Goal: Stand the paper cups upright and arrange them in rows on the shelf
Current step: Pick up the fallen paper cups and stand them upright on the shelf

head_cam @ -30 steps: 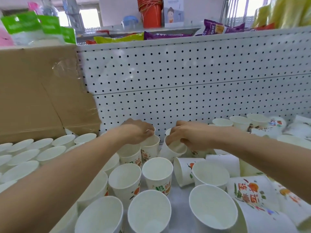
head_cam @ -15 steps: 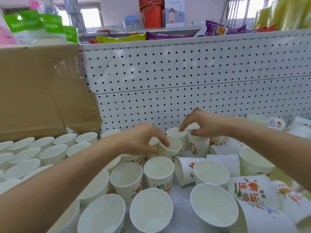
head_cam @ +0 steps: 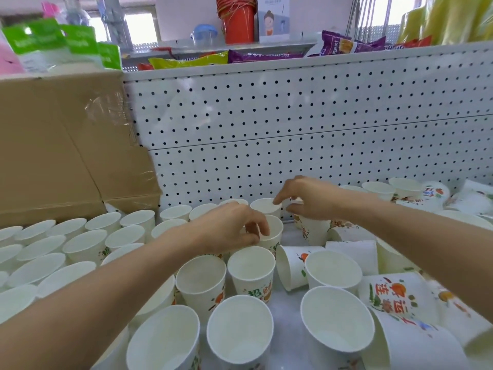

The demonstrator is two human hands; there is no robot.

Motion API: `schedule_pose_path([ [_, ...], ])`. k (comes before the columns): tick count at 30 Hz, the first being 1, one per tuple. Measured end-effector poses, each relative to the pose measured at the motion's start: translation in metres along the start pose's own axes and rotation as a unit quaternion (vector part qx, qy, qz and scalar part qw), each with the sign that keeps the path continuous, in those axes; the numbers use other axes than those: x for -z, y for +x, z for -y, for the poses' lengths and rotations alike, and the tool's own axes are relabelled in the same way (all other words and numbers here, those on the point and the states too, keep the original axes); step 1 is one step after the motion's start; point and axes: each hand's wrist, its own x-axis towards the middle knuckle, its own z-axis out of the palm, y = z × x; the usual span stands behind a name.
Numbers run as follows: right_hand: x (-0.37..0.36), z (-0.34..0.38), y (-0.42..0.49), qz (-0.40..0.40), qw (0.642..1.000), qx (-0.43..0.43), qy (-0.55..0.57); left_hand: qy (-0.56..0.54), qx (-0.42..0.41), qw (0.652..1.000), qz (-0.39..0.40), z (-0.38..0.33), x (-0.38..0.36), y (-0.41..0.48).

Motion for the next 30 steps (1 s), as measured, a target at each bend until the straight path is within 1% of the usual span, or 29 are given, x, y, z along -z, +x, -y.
schedule_pose_path([
  [2, 0.014, -0.007, -0.021, 0.038, 0.999, -0.003, 0.029, -0.03, 0.004, 1.0, 0.003, -0.003, -0.002, 0.001],
  [4, 0.028, -0.011, -0.043, 0.075, 0.996, -0.017, 0.053, -0.039, 0.006, 0.999, 0.003, -0.005, -0.002, 0.003],
  [8, 0.046, -0.018, -0.076, 0.09, 0.992, -0.039, 0.079, -0.04, 0.004, 0.999, 0.007, -0.008, -0.002, 0.01],
  [14, 0.054, -0.02, -0.106, 0.158, 0.983, -0.091, 0.013, -0.057, 0.003, 0.998, -0.026, -0.01, -0.009, 0.019],
  [19, 0.054, -0.015, -0.112, 0.201, 0.973, -0.105, -0.033, -0.055, 0.02, 0.998, -0.036, -0.009, -0.012, 0.029],
  [21, 0.054, -0.011, -0.113, 0.227, 0.966, -0.115, -0.056, -0.053, 0.017, 0.997, -0.053, -0.012, -0.011, 0.029],
  [23, 0.053, -0.007, -0.114, 0.25, 0.957, -0.125, -0.076, -0.079, 0.008, 0.993, -0.085, -0.019, -0.005, 0.024],
  [24, 0.052, -0.005, -0.114, 0.258, 0.954, -0.129, -0.085, -0.1, 0.003, 0.991, -0.086, -0.024, -0.001, 0.02],
  [26, 0.05, -0.004, -0.113, 0.273, 0.948, -0.138, -0.092, -0.114, -0.008, 0.993, -0.034, -0.035, 0.005, 0.012],
  [28, 0.045, -0.004, -0.11, 0.282, 0.943, -0.147, -0.095, -0.065, -0.009, 0.997, 0.037, -0.044, 0.006, 0.006],
  [30, 0.04, -0.004, -0.108, 0.286, 0.94, -0.154, -0.106, -0.014, 0.0, 0.997, 0.077, -0.052, 0.003, 0.006],
])
